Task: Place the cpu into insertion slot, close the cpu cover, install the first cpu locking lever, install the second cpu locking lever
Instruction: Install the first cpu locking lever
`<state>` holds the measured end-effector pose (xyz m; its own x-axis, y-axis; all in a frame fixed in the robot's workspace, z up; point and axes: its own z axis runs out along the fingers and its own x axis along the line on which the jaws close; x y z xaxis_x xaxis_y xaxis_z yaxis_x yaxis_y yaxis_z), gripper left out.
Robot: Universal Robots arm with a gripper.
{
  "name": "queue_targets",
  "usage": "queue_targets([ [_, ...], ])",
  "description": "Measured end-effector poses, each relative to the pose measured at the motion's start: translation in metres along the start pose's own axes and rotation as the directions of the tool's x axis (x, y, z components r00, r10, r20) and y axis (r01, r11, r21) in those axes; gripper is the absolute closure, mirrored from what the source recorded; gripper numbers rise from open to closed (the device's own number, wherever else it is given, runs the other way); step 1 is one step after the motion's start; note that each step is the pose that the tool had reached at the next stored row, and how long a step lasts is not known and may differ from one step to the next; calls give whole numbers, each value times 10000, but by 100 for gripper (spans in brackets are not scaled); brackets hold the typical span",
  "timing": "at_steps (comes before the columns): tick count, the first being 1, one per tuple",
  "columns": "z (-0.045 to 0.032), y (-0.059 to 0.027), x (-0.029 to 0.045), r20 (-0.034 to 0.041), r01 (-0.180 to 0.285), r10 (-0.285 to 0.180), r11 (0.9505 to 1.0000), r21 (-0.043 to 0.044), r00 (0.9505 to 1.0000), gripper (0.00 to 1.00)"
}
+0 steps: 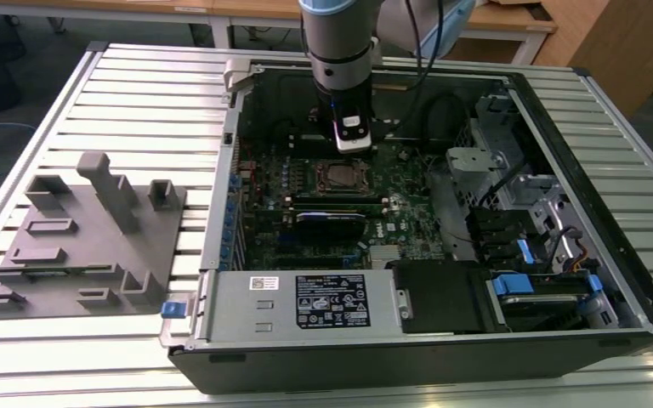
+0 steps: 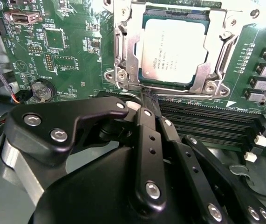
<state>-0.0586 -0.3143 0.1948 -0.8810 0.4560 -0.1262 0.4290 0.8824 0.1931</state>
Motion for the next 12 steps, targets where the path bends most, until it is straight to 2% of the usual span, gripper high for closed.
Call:
queue_targets([
  [7,-1,1,0,7,1,-1,10000,3,10000,89],
  [12,-60,12,-8,7,1,-1,10000,3,10000,89],
])
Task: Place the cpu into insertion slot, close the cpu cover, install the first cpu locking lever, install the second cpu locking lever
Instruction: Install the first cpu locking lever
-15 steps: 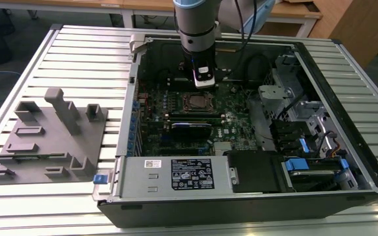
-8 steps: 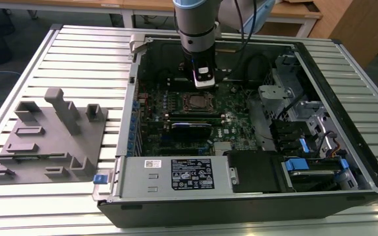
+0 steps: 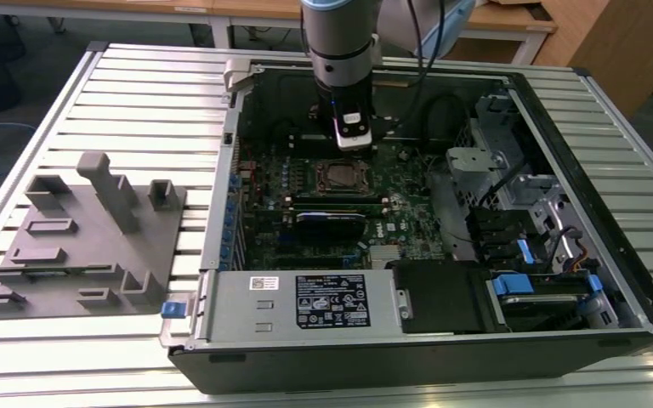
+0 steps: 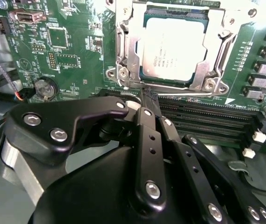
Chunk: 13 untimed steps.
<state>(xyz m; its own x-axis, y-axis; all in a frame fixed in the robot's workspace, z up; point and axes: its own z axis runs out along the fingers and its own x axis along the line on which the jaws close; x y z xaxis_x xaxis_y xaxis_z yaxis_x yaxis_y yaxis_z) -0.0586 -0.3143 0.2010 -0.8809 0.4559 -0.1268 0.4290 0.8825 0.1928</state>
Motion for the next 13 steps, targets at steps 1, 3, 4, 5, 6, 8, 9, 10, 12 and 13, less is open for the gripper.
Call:
queue_targets([
  [1,-7,2,-1,0,0,0,10000,2,10000,89],
  [3,-9,6,1,0,-2,2,10000,2,10000,89],
  [4,-9,9,3,0,-2,2,10000,4,10000,89],
  [5,-9,11,3,0,-2,2,10000,2,10000,89],
  [6,-9,12,5,-1,-3,3,10000,-2,10000,89],
  [8,-8,15,8,-3,-6,6,10000,-29,10000,89],
  [9,-8,15,10,-5,-9,9,10000,-44,10000,89],
  [10,-9,15,11,-7,-11,11,10000,-61,10000,89],
  [12,-10,14,13,-13,-19,19,9999,-110,10000,89],
  [13,-9,14,13,-8,-20,20,9999,-115,10000,89],
])
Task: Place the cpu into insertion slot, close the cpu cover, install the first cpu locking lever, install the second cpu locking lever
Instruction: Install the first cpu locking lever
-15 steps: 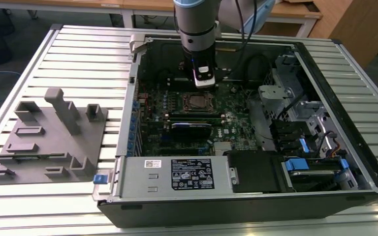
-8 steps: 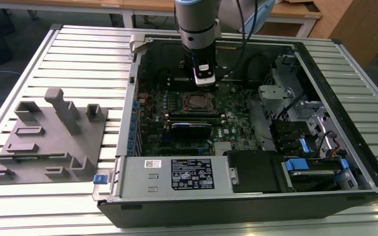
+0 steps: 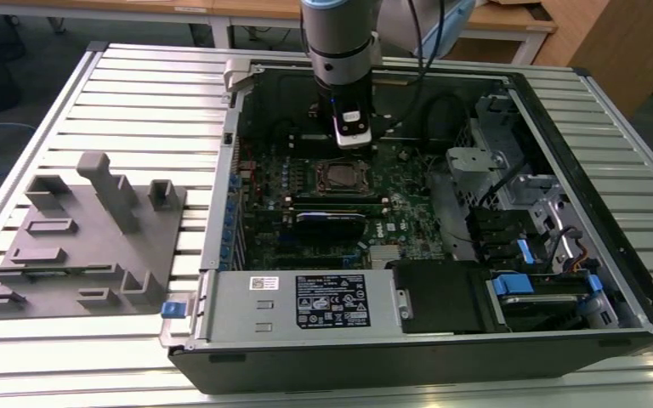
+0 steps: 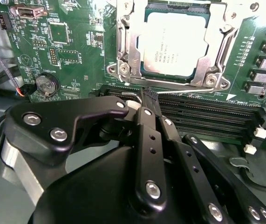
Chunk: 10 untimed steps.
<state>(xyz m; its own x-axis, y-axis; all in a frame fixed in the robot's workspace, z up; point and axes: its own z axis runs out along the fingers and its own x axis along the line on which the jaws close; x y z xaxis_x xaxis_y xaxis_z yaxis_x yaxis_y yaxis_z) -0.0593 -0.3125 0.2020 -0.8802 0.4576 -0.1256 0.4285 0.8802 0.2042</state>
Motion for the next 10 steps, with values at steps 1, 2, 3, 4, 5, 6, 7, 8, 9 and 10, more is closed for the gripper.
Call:
queue_targets([
  [1,1,-1,2,15,1,-1,10000,-9,10000,89],
  [2,2,-3,5,47,6,-6,10000,-26,10000,89],
  [3,4,-6,8,91,12,-12,10000,-52,10000,89],
  [4,6,-8,13,137,19,-17,10000,-82,9999,89],
  [5,8,-10,16,175,24,-22,9999,-107,9998,89],
  [6,9,-12,19,205,28,-26,9999,-127,9998,89],
  [7,9,-14,24,221,29,-26,9999,-152,9998,89],
  [8,9,-17,29,229,26,-22,9998,-187,9997,89],
  [9,8,-20,35,229,22,-17,9998,-222,9997,89],
  [10,8,-23,41,225,16,-10,9997,-260,9997,89],
])
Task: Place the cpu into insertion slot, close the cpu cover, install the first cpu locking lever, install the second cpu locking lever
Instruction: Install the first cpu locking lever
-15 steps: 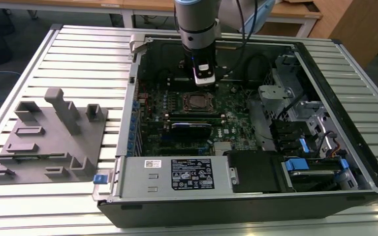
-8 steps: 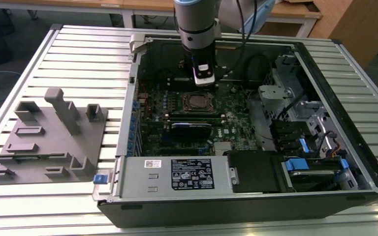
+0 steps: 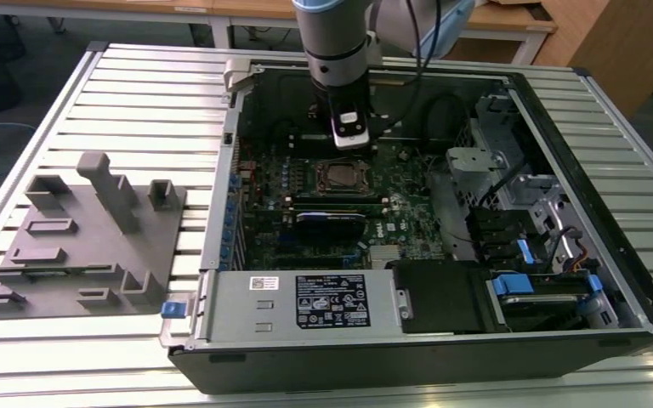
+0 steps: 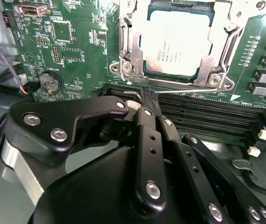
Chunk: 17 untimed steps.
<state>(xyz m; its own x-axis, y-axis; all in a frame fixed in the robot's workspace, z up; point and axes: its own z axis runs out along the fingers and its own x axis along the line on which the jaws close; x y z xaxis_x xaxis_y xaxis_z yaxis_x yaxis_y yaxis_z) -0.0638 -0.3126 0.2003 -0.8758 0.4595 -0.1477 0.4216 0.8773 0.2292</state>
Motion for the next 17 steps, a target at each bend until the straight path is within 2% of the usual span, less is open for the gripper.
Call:
queue_targets([
  [4,3,-10,19,11,-16,16,9999,-123,10000,89],
  [17,40,-38,18,237,24,-18,9997,-240,9997,89],
])
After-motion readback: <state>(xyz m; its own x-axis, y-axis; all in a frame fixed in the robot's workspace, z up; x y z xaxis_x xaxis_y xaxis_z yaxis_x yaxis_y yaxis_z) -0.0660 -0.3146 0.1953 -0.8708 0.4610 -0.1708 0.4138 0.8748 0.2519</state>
